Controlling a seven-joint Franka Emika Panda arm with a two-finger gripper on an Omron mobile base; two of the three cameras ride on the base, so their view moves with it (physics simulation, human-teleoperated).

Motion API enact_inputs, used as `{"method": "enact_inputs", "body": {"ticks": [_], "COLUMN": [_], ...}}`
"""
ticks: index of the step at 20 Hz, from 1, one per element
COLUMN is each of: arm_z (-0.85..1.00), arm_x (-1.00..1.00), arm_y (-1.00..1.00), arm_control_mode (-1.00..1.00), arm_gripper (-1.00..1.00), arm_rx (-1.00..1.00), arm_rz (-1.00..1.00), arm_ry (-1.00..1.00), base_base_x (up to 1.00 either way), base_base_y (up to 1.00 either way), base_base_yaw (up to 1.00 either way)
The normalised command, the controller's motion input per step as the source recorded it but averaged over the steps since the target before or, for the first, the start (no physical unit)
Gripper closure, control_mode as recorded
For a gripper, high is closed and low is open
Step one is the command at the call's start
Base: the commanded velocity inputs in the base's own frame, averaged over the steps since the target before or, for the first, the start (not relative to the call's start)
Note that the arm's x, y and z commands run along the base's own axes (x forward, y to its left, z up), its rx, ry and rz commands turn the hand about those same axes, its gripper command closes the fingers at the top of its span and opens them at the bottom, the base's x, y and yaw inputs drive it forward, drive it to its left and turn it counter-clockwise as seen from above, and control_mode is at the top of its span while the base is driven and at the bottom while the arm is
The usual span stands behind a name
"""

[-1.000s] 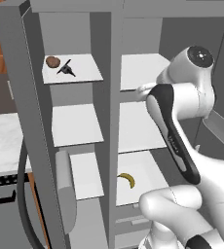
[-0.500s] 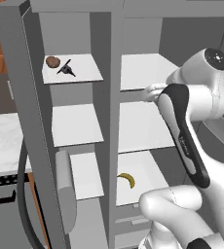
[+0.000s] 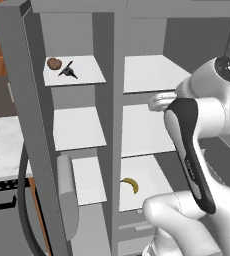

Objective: There's a fish in the fridge that needs to be moved to the freezer for freezing. Pick up the fish from the fridge, place it on any shelf in the freezer, and close the fridge and freezer doors when done.

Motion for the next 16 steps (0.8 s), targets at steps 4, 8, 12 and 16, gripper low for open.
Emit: {"method": "enact_inputs", "body": {"ticks": [4,8,12,16], "arm_z": [0.00,0.00,0.00,0.00], "arm_x": [-0.11,0.00,0.00,0.00], "arm_y": [0.00,0.00,0.00,0.00], "arm_control_mode": [1.00,1.00,1.00,1.00], "arm_gripper": [-1.00,-1.00,-1.00,-1.00], "arm_rx": [0.00,0.00,0.00,0.00], "arm_rz": [-0.03,0.00,0.00,0.00], "arm_ry": [0.00,0.00,0.00,0.00], "base_base_x": [-0.10,-0.47,-0.56,-0.52], "base_base_y": [0.00,0.00,0.00,0.00], "base_base_yaw": [0.00,0.00,0.00,0.00]}}
